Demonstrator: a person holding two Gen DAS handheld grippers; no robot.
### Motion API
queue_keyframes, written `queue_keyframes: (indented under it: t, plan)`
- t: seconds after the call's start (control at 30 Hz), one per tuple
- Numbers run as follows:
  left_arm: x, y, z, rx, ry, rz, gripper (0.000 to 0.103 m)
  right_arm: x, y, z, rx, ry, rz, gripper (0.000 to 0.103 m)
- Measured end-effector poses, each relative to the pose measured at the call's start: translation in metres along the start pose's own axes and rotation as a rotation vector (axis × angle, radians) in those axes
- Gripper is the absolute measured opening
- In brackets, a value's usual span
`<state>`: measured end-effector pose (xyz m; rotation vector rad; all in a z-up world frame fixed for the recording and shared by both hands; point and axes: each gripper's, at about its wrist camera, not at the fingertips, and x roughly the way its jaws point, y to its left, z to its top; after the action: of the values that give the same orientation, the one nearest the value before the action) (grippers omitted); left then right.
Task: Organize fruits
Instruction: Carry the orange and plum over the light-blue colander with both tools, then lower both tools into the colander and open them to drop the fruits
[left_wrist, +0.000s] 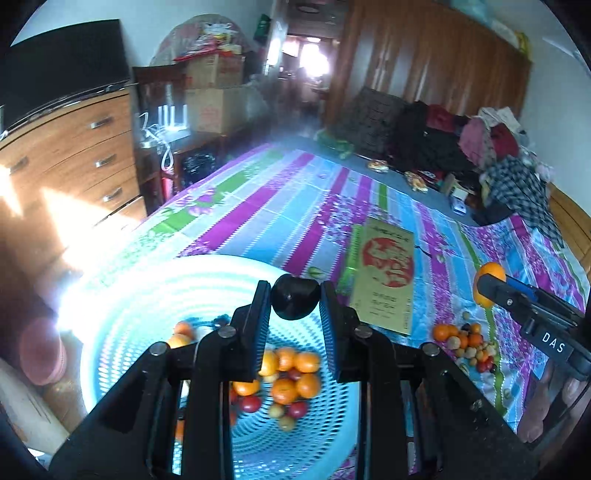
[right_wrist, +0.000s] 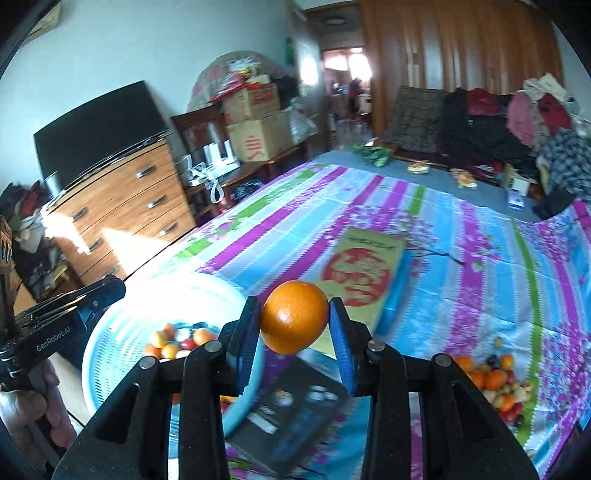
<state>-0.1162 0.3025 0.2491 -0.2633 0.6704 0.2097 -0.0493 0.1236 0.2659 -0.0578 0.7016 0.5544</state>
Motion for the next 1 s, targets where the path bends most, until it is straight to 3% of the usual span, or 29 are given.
queue_keyframes:
  t: [0.4,1.0]
  plan:
    - [0.013,0.073,-0.015,-0.118,0.083,0.074,0.027,0.065,0.074,-0.006,-0.067,0.160,0.098,0.041]
    - [0.049,0.108,-0.039,-0.140,0.254,0.035,0.027,0.117,0.097,-0.029,-0.088,0.335,0.126,0.041]
